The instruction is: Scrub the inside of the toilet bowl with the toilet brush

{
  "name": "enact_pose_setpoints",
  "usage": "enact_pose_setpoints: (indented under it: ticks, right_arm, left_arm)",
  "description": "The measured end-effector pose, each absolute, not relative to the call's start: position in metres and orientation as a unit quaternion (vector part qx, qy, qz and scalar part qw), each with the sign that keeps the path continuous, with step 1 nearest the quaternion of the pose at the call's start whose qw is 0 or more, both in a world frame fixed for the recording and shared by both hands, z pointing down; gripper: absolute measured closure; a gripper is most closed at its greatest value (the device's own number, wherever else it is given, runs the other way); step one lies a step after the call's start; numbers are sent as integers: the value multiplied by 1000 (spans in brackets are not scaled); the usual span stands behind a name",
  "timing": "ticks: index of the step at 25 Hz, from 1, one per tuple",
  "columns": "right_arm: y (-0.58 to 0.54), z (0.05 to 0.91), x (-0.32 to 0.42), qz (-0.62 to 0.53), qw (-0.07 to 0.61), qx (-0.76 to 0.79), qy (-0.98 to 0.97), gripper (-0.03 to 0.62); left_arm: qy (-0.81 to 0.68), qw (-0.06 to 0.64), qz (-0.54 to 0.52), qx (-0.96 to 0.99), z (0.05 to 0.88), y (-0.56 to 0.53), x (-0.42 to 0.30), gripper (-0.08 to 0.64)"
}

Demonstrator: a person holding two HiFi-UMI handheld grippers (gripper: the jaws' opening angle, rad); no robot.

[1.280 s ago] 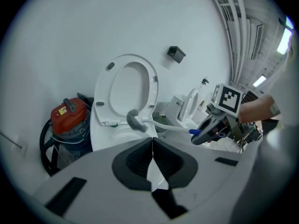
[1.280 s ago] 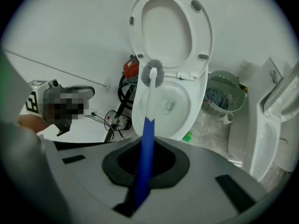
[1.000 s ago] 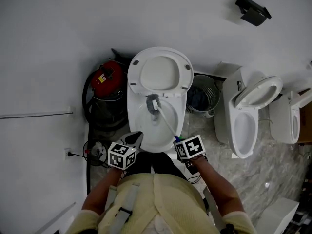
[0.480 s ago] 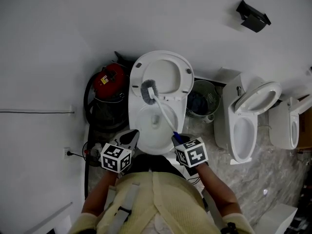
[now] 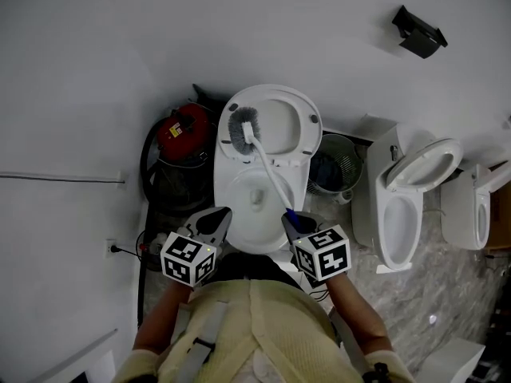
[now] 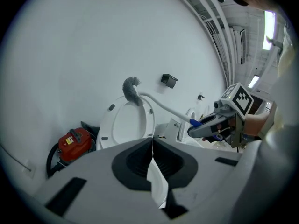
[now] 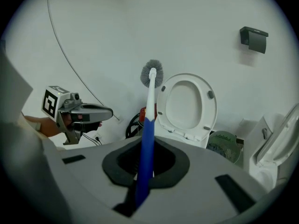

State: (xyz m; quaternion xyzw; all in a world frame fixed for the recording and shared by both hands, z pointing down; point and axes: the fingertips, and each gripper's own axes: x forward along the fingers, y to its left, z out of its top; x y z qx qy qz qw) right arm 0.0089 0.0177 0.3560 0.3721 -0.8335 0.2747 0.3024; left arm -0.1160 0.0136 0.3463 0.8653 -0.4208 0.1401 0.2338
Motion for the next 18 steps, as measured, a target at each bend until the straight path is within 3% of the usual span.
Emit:
enact_pose_setpoints:
  ticks: [18]
  right_arm:
    - [11, 337, 5, 272, 264, 393, -838, 568]
  left_arm:
    - [-418, 217, 135, 872, 331, 12, -118, 546]
